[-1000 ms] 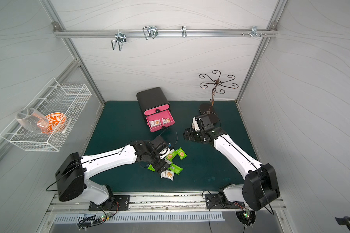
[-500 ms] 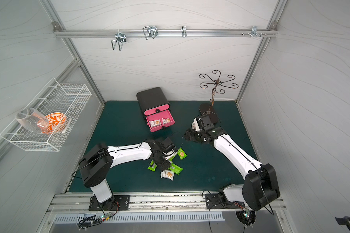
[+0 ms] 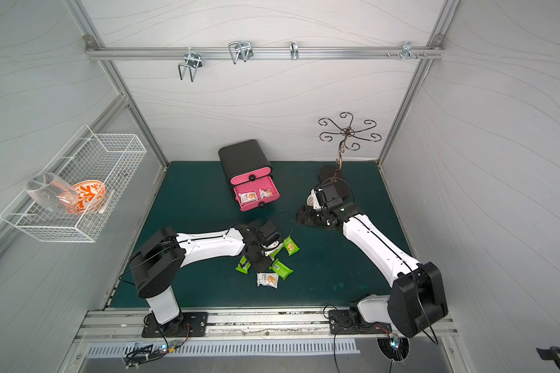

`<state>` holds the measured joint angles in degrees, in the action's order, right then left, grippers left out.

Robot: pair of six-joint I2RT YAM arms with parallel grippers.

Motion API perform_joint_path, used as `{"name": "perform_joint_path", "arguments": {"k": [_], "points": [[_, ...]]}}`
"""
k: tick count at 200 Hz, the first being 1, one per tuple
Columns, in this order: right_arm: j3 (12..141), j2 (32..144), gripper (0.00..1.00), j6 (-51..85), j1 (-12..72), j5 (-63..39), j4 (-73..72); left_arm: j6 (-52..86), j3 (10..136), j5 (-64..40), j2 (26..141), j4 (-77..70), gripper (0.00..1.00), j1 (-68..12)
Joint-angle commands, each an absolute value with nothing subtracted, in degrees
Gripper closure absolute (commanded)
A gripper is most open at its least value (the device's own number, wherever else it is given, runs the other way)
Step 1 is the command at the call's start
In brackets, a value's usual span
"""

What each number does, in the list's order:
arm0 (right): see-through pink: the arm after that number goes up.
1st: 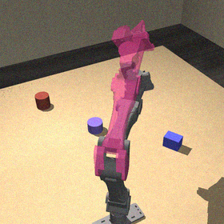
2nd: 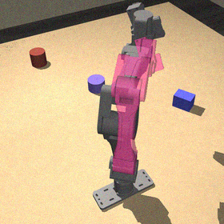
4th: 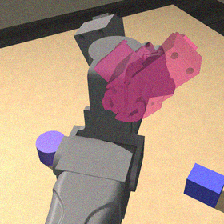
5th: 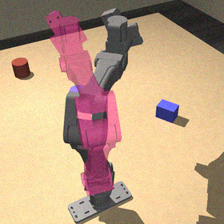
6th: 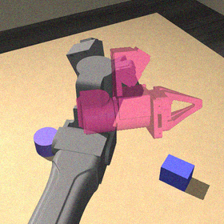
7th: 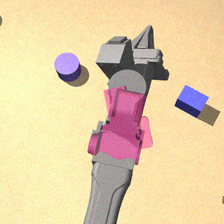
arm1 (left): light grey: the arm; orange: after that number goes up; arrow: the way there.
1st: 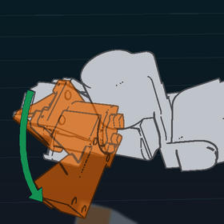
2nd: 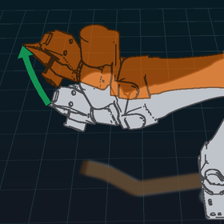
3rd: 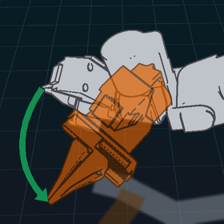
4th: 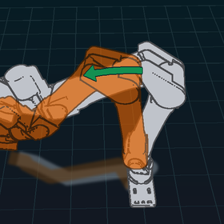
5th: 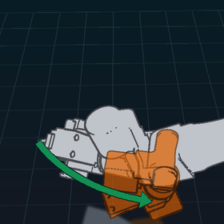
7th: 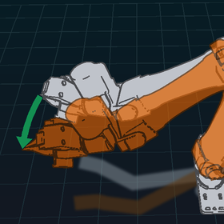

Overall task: Place the cookies into the drawer by color
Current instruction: Pick up the cookie at the center of the board, then place the cookie in the drawer.

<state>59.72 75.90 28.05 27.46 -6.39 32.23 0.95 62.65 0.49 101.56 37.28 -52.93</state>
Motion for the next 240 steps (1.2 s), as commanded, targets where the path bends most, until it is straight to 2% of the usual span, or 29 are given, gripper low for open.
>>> {"name": "perform_joint_path", "arguments": {"k": [1, 30, 69, 113, 157, 240], "points": [[61.23, 74.70, 0.17, 27.56, 27.16, -5.93, 33.61, 1.40, 64.94, 2.52, 96.84, 39.17, 0.80, -52.92], [61.52, 74.10, 0.17, 27.29, 27.16, -5.55, 33.66, 0.24, 70.93, 4.74, 93.34, 41.96, 0.81, -51.38], [61.39, 73.13, 0.17, 27.16, 27.20, -5.59, 33.72, -2.47, 81.24, 5.99, 93.82, 43.66, 0.81, -44.72], [61.26, 72.25, 0.17, 27.43, 27.16, -6.45, 33.90, -8.72, 92.12, 15.95, 100.87, 43.48, 0.81, -39.73], [62.14, 72.01, 0.17, 27.08, 27.16, -7.29, 34.75, -15.85, 97.75, 26.02, 109.48, 41.07, 0.80, -37.22], [63.11, 70.39, 0.17, 26.02, 27.16, -7.73, 38.00, -18.48, 108.10, 32.48, 120.72, 34.70, 0.79, -36.92]]}}
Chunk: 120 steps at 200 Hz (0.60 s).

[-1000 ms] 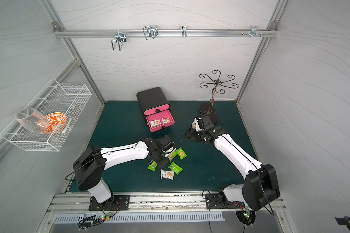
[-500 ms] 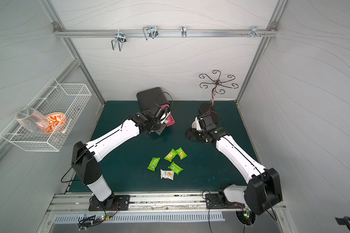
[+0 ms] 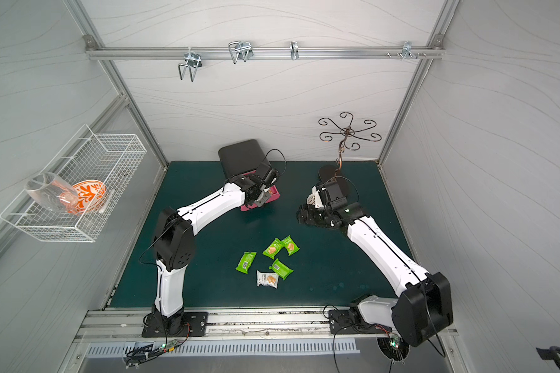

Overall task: Place the cookies into the drawer by color
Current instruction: Place the cookie in the drawer.

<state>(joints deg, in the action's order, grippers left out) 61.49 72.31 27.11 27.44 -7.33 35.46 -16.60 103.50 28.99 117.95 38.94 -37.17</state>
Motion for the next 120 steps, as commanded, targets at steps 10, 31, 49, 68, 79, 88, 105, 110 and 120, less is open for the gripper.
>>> {"name": "perform_joint_path", "arguments": {"k": [10, 31, 49, 68, 79, 88, 105, 110, 120], "points": [[63.19, 69.95, 0.17, 26.02, 27.16, -7.71, 38.23, -18.77, 108.97, 32.41, 121.81, 34.31, 0.78, -36.80], [63.08, 69.21, 0.17, 26.16, 27.16, -7.65, 38.58, -19.38, 110.51, 32.52, 123.83, 33.71, 0.76, -36.83], [63.08, 68.83, 0.17, 26.27, 27.16, -7.56, 39.06, -19.43, 111.01, 32.67, 124.72, 32.46, 0.73, -36.58], [63.20, 68.17, 0.17, 26.20, 27.16, -7.42, 39.88, -19.18, 111.62, 33.62, 125.57, 31.15, 0.70, -36.34], [63.12, 67.62, 0.17, 26.20, 27.16, -7.35, 40.31, -19.12, 112.33, 34.39, 126.32, 31.00, 0.67, -36.34], [62.95, 67.17, 0.17, 26.08, 27.16, -7.14, 40.51, -18.40, 113.19, 35.47, 126.81, 31.26, 0.65, -36.39], [62.45, 66.46, 0.17, 26.11, 27.17, -6.69, 40.61, -16.61, 113.61, 36.74, 126.57, 31.10, 0.57, -36.38], [62.36, 66.36, 0.17, 26.15, 27.16, -6.65, 40.54, -16.17, 113.45, 36.66, 126.19, 30.82, 0.53, -36.36], [62.15, 66.27, 0.17, 26.10, 27.16, -6.80, 40.43, -15.25, 113.12, 35.97, 125.31, 30.62, 0.45, -36.39]]}}
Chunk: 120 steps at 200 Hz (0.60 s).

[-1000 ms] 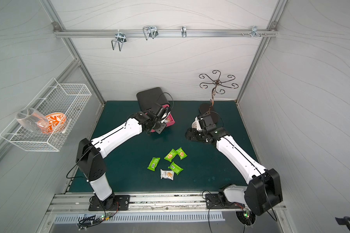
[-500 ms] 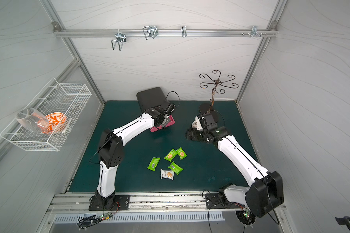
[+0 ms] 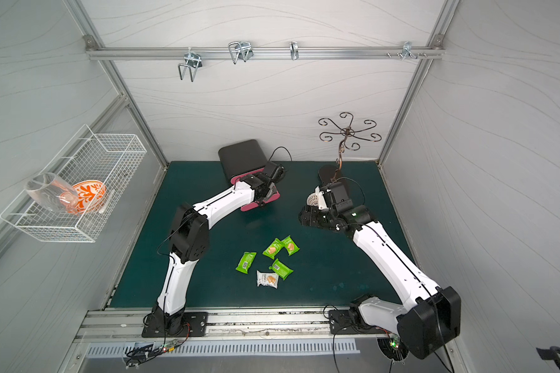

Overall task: Place the cookies into the drawer by color
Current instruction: Place the cookie in the drawer.

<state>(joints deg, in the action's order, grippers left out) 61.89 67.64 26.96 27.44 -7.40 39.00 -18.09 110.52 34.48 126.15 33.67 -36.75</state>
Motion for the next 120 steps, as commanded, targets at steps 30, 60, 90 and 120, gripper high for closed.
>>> {"name": "perform_joint_path", "arguments": {"k": [30, 60, 90, 120], "points": [[62.45, 66.95, 0.17, 26.61, 27.15, -7.30, 39.66, -13.56, 112.35, 34.63, 122.35, 31.28, 0.41, -36.56], [62.59, 67.06, 0.17, 26.70, 27.16, -7.41, 39.49, -8.17, 110.06, 28.30, 115.45, 34.28, 0.42, -36.64], [61.75, 67.06, 0.17, 27.19, 27.16, -7.38, 38.46, -3.14, 100.18, 8.28, 104.47, 34.03, 0.44, -37.04], [60.75, 67.58, 0.17, 28.17, 26.98, -7.73, 37.18, -3.48, 88.69, -4.00, 94.59, 33.56, 0.46, -40.91]]}}
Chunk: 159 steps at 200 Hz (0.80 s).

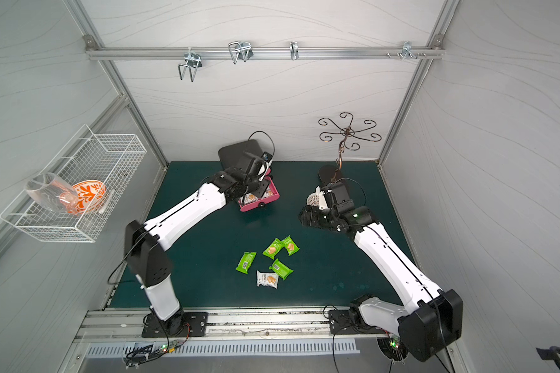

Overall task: Place the cookies into the drawer by color
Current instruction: Place the cookie in the drawer.

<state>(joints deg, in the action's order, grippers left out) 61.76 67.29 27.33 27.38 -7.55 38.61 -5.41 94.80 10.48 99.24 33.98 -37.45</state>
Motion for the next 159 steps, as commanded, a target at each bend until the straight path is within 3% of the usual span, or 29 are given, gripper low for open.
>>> {"name": "perform_joint_path", "arguments": {"k": [1, 79, 159], "points": [[60.74, 67.58, 0.17, 28.19, 26.98, -7.73, 37.18, -3.63, 88.42, -4.15, 94.36, 33.70, 0.46, -41.11], [58.65, 66.34, 0.17, 27.83, 25.66, -6.24, 37.01, -23.88, 56.34, -11.64, 77.12, 31.87, 0.51, -57.18], [58.86, 66.40, 0.17, 27.69, 25.66, -6.25, 37.39, -34.98, 54.51, -8.59, 88.92, 31.52, 0.41, -59.77]]}}
